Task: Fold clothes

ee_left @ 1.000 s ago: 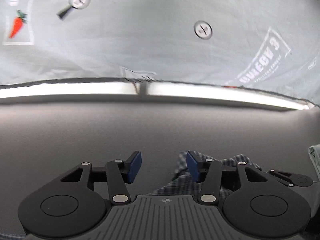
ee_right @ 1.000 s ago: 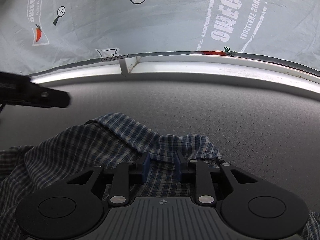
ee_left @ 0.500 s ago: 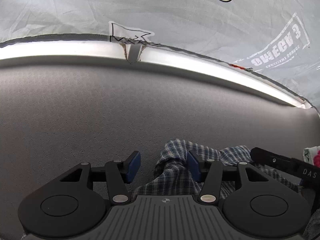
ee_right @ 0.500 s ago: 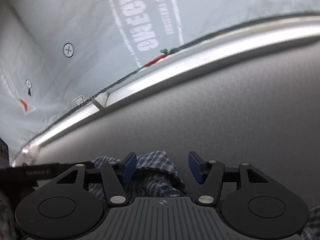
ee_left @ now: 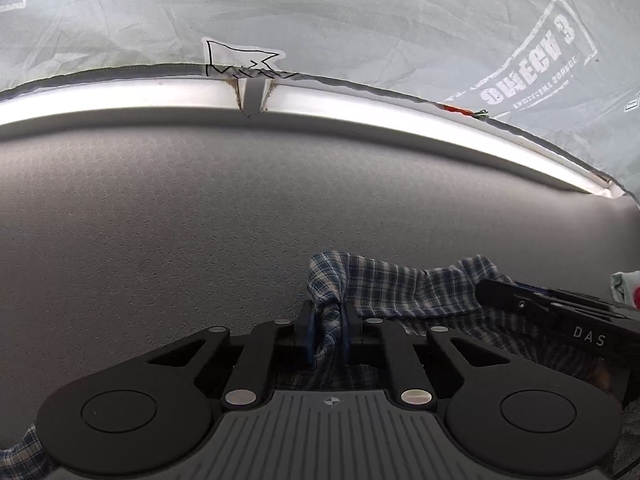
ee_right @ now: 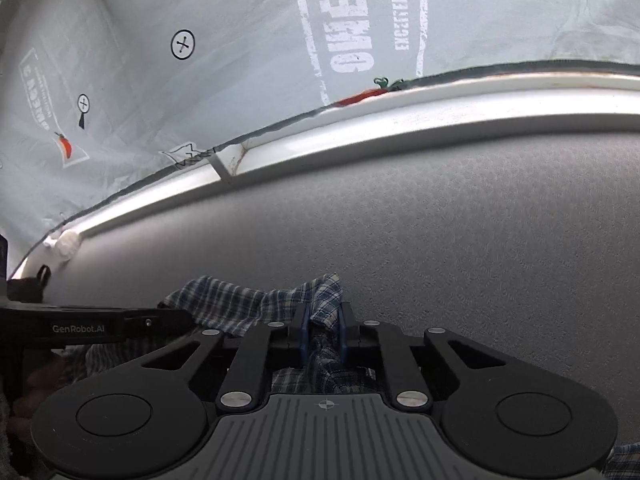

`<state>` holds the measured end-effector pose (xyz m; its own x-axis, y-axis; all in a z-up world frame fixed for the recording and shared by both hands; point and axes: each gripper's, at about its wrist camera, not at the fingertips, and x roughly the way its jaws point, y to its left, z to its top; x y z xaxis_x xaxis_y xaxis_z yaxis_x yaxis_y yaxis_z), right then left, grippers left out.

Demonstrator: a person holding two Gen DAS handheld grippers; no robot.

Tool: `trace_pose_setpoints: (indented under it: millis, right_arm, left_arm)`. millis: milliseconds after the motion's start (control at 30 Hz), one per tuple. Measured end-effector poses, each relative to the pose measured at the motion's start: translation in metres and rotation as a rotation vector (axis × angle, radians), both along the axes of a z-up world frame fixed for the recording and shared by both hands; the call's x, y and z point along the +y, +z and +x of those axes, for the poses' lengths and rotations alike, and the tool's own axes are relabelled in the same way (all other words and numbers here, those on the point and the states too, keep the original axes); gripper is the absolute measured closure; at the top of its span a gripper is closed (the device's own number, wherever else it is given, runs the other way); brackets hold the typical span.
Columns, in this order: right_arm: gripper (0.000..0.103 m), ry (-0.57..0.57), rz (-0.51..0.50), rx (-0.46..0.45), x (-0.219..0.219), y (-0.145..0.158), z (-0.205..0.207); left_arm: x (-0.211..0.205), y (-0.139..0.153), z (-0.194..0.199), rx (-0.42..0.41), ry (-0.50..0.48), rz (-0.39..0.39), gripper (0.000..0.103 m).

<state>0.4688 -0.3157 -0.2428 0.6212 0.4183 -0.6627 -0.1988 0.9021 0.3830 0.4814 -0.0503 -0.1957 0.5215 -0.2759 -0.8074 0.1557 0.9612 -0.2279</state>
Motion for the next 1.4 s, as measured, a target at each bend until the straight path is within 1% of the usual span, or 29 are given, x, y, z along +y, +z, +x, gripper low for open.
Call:
trace_pose_setpoints:
  millis: [67,133,200,267,400,500,600,633,667,700,733,767,800,833,867,933,1000,1033,1067,1100,1133,1167,1200,1233,1267,1300,1333,1367,1400]
  right_arm:
    - [0.090,0.008,-0.049,-0.041,0.007,0.003,0.003]
    - [0.090,0.009,-0.072,-0.064,0.011,0.006,0.007]
    - [0.090,-0.006,-0.050,-0.053,0.010,0.005,0.013]
    - [0.090,-0.026,-0.037,-0.040,0.006,0.002,0.017]
    - [0.091,-0.083,-0.002,-0.026,0.000,-0.005,0.025]
    - [0.091,-0.099,-0.004,-0.025,0.000,-0.008,0.030]
    - [0.090,-0.105,-0.003,-0.012,-0.001,-0.014,0.033]
    - [0.089,-0.095,-0.013,-0.013,-0.001,-0.013,0.033]
    - [0.083,-0.085,-0.024,-0.015,-0.002,-0.013,0.033]
    - [0.079,-0.092,-0.024,-0.028,-0.005,-0.007,0.030]
    - [0.072,-0.101,-0.023,-0.042,-0.008,0.000,0.027]
    - [0.057,-0.111,-0.010,-0.059,-0.012,0.006,0.022]
    - [0.045,-0.131,0.013,-0.088,-0.022,0.018,0.012]
    - [0.027,-0.151,0.014,-0.109,-0.029,0.028,0.002]
    - [0.021,-0.172,0.012,-0.129,-0.035,0.038,-0.009]
    - [0.021,-0.199,-0.035,-0.163,-0.041,0.054,-0.039]
    - [0.021,-0.195,-0.098,-0.162,-0.035,0.064,-0.084]
    - [0.020,-0.187,-0.111,-0.157,-0.031,0.065,-0.100]
    - [0.015,-0.153,-0.109,-0.122,-0.021,0.061,-0.124]
    - [0.014,-0.116,-0.106,-0.083,-0.009,0.057,-0.149]
    - [0.014,-0.092,-0.103,-0.055,0.003,0.055,-0.166]
    - [0.014,-0.058,-0.105,-0.026,0.024,0.048,-0.199]
    - [0.014,-0.045,-0.111,-0.016,0.035,0.046,-0.213]
    - [0.014,-0.023,-0.130,-0.004,0.049,0.042,-0.233]
    - [0.014,0.000,-0.174,-0.002,0.063,0.036,-0.256]
    - [0.014,0.003,-0.229,-0.006,0.072,0.030,-0.278]
    - [0.014,-0.004,-0.270,0.002,0.076,0.024,-0.292]
    - [0.014,-0.009,-0.301,0.010,0.077,0.020,-0.304]
    - [0.014,-0.013,-0.313,0.011,0.076,0.019,-0.312]
  left_arm:
    - [-0.004,0.000,-0.001,-0.021,0.012,0.018,0.094]
    - [-0.009,0.001,0.001,-0.039,-0.016,0.061,0.094]
    - [-0.016,0.003,0.007,-0.060,-0.030,0.121,0.094]
    - [-0.023,0.005,0.013,-0.070,-0.031,0.150,0.094]
    - [-0.027,0.008,0.024,-0.062,-0.003,0.145,0.094]
    - [-0.029,0.010,0.027,-0.069,0.012,0.143,0.095]
    - [-0.027,0.001,0.028,-0.058,0.019,0.148,0.094]
    - [-0.026,-0.002,0.027,-0.057,0.022,0.146,0.092]
    - [-0.024,-0.003,0.026,-0.060,0.023,0.140,0.092]
    - [-0.020,-0.002,0.026,-0.051,0.023,0.119,0.091]
    - [-0.013,0.003,0.025,-0.032,0.020,0.071,0.088]
    - [-0.002,0.011,0.022,-0.027,0.013,0.022,0.084]
    - [0.007,0.019,0.016,-0.041,0.017,0.001,0.081]
    - [0.014,0.026,0.008,-0.056,0.029,-0.003,0.068]
    - [0.024,0.037,-0.005,-0.076,0.044,-0.009,0.054]
    - [0.042,0.053,-0.040,-0.098,0.065,-0.060,0.050]
    - [0.046,0.056,-0.067,-0.076,0.065,-0.099,0.050]
    - [0.045,0.054,-0.092,-0.053,0.068,-0.099,0.049]
    - [0.040,0.049,-0.119,-0.015,0.067,-0.074,0.048]
    - [0.034,0.045,-0.135,0.025,0.065,-0.050,0.048]
    - [0.032,0.041,-0.153,0.047,0.075,-0.055,0.048]
    - [0.031,0.035,-0.179,0.072,0.094,-0.075,0.048]
    - [0.032,0.028,-0.200,0.097,0.112,-0.093,0.048]
    - [0.034,0.022,-0.221,0.122,0.131,-0.111,0.048]
    - [0.036,0.015,-0.238,0.144,0.151,-0.119,0.048]
    - [0.037,0.009,-0.249,0.164,0.176,-0.103,0.048]
    - [0.040,0.004,-0.265,0.166,0.199,-0.081,0.048]
    - [0.044,0.004,-0.282,0.143,0.208,-0.068,0.047]
    - [0.047,0.005,-0.295,0.137,0.221,-0.047,0.047]
